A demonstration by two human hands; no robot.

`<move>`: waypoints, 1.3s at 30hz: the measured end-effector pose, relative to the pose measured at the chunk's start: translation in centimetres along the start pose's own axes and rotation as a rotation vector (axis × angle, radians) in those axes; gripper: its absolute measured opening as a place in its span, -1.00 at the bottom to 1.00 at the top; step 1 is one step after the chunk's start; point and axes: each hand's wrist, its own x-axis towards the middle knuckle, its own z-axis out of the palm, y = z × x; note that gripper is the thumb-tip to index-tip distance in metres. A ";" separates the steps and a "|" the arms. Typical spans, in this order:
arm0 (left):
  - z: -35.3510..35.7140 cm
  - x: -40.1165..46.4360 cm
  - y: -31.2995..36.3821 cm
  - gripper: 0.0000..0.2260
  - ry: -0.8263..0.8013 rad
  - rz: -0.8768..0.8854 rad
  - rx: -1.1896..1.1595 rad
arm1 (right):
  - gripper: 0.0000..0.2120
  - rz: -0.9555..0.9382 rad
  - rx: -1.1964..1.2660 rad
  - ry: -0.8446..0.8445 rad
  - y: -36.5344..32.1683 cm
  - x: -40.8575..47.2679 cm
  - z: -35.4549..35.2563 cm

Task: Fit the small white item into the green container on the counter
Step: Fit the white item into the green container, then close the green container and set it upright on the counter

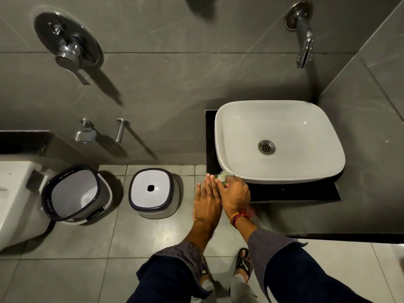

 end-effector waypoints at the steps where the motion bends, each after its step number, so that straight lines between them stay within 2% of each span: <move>1: 0.0 0.0 0.1 -0.28 -0.003 -0.002 0.002 | -0.64 0.005 0.003 -0.003 0.1 -0.2 -0.2; 5: 0.1 0.0 0.2 -0.31 0.011 -0.007 -0.008 | -0.59 -0.083 0.031 0.086 1.0 -0.8 -1.7; 10: 0.4 0.1 0.2 -0.29 0.023 -0.037 -0.038 | -0.61 -0.312 -0.136 -0.035 1.5 -0.5 -3.0; 15: 0.6 0.2 0.4 -0.28 0.015 -0.052 -0.071 | -0.75 -0.290 -0.146 -0.028 1.2 -1.0 -3.0; 21: 0.8 0.2 0.3 -0.21 -0.012 -0.028 -0.022 | -0.72 -0.319 -0.139 -0.059 1.1 -1.8 -2.4; 26: 0.6 0.1 0.4 -0.28 -0.022 -0.046 -0.061 | -0.75 -0.240 -0.032 -0.058 2.7 -1.7 -1.8; 31: 0.7 0.3 -0.1 -0.27 0.015 -0.056 -0.171 | -0.46 -0.254 0.049 -0.326 4.5 -0.7 -1.3; 39: 0.2 1.2 -2.2 -0.19 0.003 -0.069 -0.242 | -0.39 -0.275 0.068 -0.385 2.9 -0.2 -0.4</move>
